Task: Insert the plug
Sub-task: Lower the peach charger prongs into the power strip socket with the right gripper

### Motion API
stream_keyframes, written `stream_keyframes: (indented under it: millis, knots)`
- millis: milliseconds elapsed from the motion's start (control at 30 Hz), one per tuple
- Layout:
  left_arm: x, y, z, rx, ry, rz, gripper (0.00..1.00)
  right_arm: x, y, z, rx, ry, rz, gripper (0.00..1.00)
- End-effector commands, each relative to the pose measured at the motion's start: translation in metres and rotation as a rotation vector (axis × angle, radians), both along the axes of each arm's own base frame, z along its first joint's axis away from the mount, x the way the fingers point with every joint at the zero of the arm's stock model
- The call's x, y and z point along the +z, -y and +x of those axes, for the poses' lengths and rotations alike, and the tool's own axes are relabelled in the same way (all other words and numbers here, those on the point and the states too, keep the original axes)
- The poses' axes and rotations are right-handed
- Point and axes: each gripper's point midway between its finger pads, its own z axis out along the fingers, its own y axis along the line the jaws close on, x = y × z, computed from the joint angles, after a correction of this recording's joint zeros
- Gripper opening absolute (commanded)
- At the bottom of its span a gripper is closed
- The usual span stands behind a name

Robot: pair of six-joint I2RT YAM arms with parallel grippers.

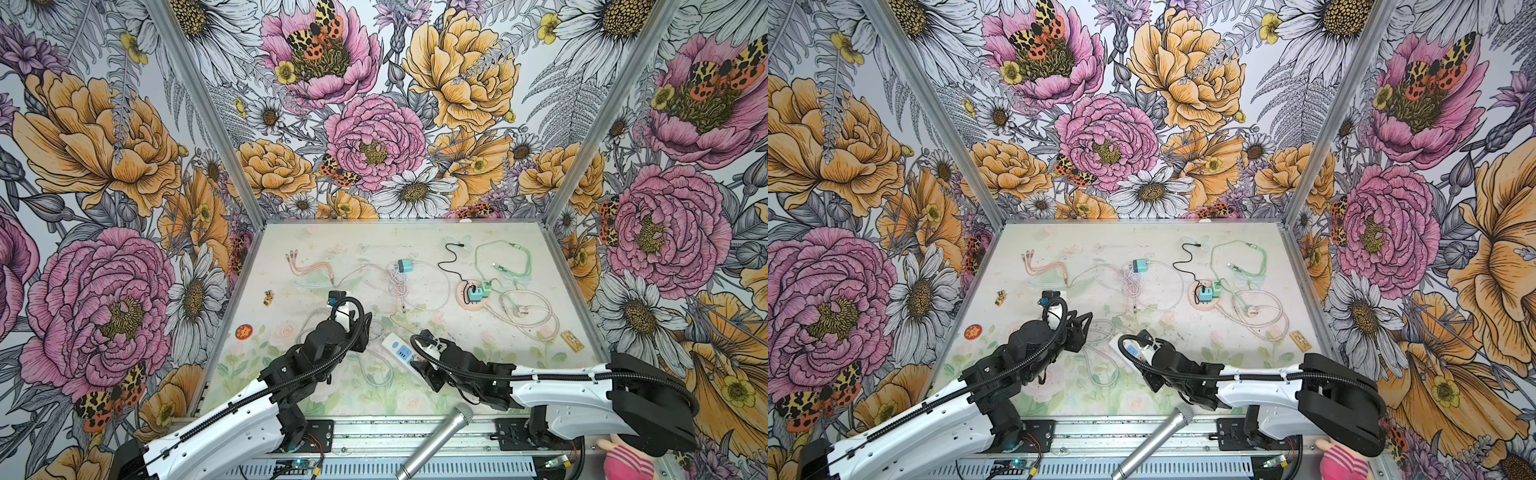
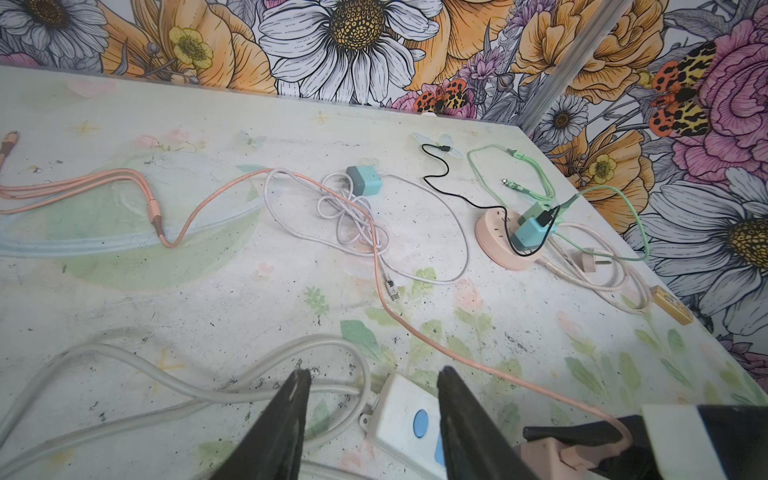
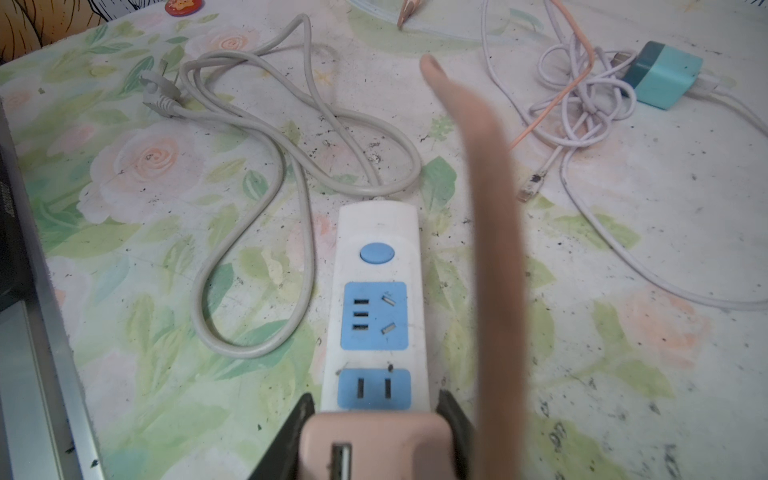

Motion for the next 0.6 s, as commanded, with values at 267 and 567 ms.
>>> stream_keyframes:
  millis: [267, 567]
  knots:
    - [0.010, -0.008, -0.008, 0.022, -0.020, -0.071, 0.52, -0.056, 0.043, -0.024, -0.050, -0.157, -0.216, 0.00]
    - [-0.001, -0.009, -0.007, 0.044, -0.060, -0.043, 0.52, -0.067, 0.049, -0.026, -0.064, -0.174, -0.247, 0.00]
